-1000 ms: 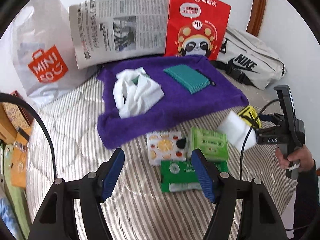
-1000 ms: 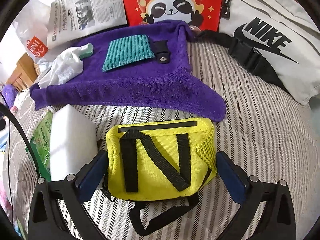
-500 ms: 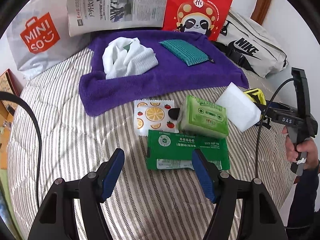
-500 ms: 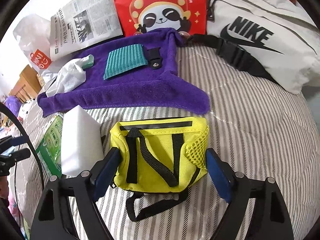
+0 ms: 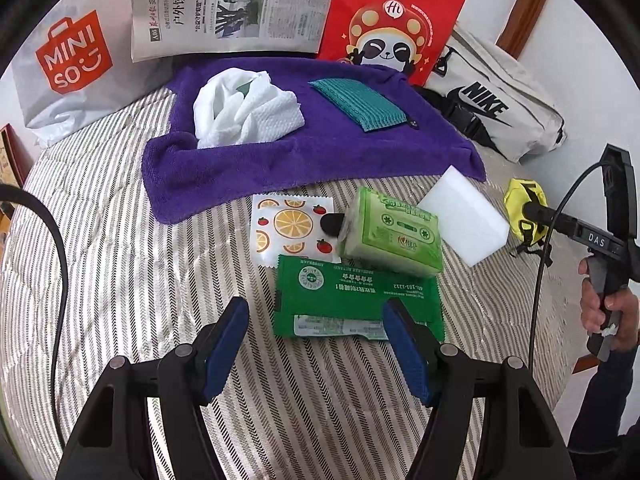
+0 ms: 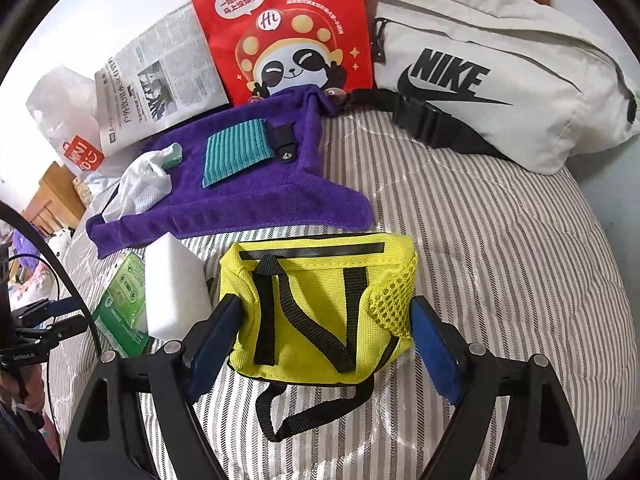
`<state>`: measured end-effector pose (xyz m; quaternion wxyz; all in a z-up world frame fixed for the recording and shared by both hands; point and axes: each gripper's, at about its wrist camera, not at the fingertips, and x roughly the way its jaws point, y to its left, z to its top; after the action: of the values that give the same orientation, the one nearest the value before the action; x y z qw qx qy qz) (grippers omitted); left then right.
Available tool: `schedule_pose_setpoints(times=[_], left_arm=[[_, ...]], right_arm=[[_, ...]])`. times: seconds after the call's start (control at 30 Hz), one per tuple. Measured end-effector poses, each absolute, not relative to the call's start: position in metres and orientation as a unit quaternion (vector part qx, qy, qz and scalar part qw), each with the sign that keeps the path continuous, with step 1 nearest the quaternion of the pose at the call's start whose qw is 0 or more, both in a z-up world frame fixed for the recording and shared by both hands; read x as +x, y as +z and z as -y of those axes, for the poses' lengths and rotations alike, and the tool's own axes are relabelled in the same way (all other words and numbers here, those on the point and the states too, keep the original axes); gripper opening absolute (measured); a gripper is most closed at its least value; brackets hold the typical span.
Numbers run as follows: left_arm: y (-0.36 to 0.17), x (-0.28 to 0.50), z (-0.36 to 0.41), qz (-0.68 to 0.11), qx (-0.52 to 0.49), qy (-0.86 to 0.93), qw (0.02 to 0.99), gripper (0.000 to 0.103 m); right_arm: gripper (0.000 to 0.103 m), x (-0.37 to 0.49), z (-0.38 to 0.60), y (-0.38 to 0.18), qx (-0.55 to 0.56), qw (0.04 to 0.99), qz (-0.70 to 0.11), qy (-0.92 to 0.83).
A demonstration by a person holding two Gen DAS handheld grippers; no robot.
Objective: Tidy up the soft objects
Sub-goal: 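Grasp the yellow pouch with the right tool while the left tool moves to the green tissue pack, then grasp the green cassette-print tissue pack with the left tool while the right tool lifts the pouch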
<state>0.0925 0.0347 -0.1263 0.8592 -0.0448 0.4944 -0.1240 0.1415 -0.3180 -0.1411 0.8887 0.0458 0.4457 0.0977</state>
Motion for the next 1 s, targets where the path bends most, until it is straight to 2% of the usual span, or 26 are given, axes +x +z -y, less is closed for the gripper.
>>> schedule_pose_setpoints(times=[0.17,0.27,0.47,0.93,1.0], left_arm=[[-0.125,0.1,-0.03,-0.484,-0.07,-0.151,0.859,0.068],[-0.125,0.108,-0.008,-0.472,-0.036,-0.167,0.865,0.068],[-0.118,0.117,0.033,-0.436,0.024,-0.197,0.878,0.084],[-0.149,0.139,0.064,-0.461,0.109,-0.16,0.866,0.085],[-0.153,0.142,0.064,-0.461,0.11,-0.153,0.867,0.081]], right_arm=[[0.084,0.139,0.32,-0.138,0.058,0.89,-0.442,0.094],[0.084,0.137,0.321,-0.138,0.061,0.889,-0.444,0.096],[0.084,0.135,0.322,-0.143,0.063,0.886,-0.449,0.098],[0.084,0.139,0.32,-0.158,0.066,0.879,-0.46,0.109],[0.084,0.139,0.32,-0.158,0.065,0.879,-0.46,0.109]])
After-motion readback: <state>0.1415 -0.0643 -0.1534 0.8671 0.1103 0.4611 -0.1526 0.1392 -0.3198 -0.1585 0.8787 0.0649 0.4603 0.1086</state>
